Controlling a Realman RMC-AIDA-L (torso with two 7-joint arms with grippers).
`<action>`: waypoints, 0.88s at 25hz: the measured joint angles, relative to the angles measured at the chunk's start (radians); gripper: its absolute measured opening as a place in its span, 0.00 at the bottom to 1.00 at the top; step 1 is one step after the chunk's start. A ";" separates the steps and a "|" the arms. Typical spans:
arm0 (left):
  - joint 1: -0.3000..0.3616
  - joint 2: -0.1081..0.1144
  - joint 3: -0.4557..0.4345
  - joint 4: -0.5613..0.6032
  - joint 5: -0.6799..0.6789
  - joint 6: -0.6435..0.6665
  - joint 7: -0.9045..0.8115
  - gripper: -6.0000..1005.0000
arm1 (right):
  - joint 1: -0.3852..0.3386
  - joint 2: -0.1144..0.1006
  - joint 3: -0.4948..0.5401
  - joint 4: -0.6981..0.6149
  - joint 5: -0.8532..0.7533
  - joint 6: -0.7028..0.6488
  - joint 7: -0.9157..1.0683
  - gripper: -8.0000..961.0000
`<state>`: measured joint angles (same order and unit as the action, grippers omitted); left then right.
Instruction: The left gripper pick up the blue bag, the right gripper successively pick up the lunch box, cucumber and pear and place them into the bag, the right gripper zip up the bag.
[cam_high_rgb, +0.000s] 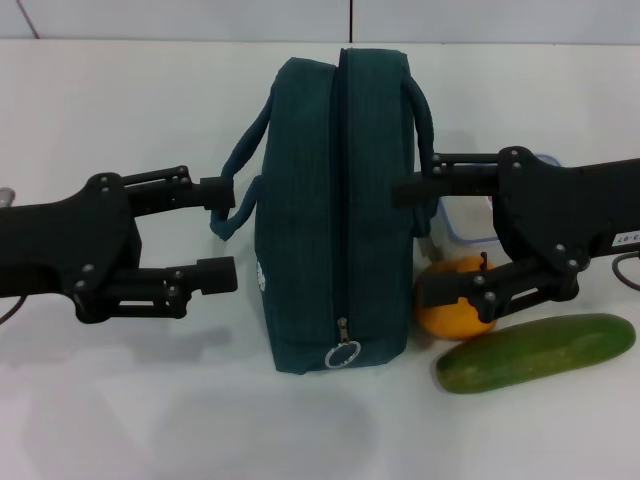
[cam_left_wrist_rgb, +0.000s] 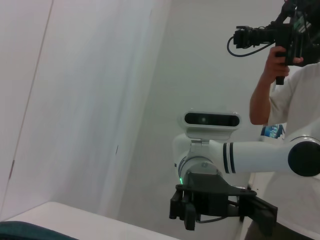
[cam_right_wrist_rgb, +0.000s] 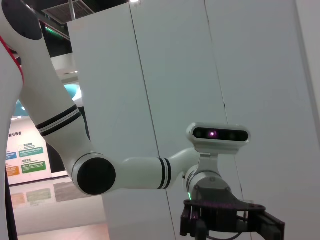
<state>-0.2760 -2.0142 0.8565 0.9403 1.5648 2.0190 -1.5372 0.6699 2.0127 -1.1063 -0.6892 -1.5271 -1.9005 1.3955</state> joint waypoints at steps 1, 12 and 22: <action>-0.001 0.000 0.000 0.000 0.000 0.000 0.000 0.83 | 0.000 0.000 0.000 0.000 0.000 0.000 0.000 0.90; 0.000 0.000 0.000 -0.002 0.000 0.000 0.000 0.82 | -0.002 0.000 -0.001 0.000 -0.003 0.000 -0.001 0.90; -0.012 0.001 -0.014 -0.025 -0.004 0.000 -0.014 0.82 | -0.013 0.001 -0.006 0.002 -0.004 0.000 -0.013 0.89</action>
<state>-0.2880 -2.0131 0.8429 0.9156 1.5607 2.0187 -1.5508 0.6569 2.0141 -1.1119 -0.6876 -1.5309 -1.9006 1.3829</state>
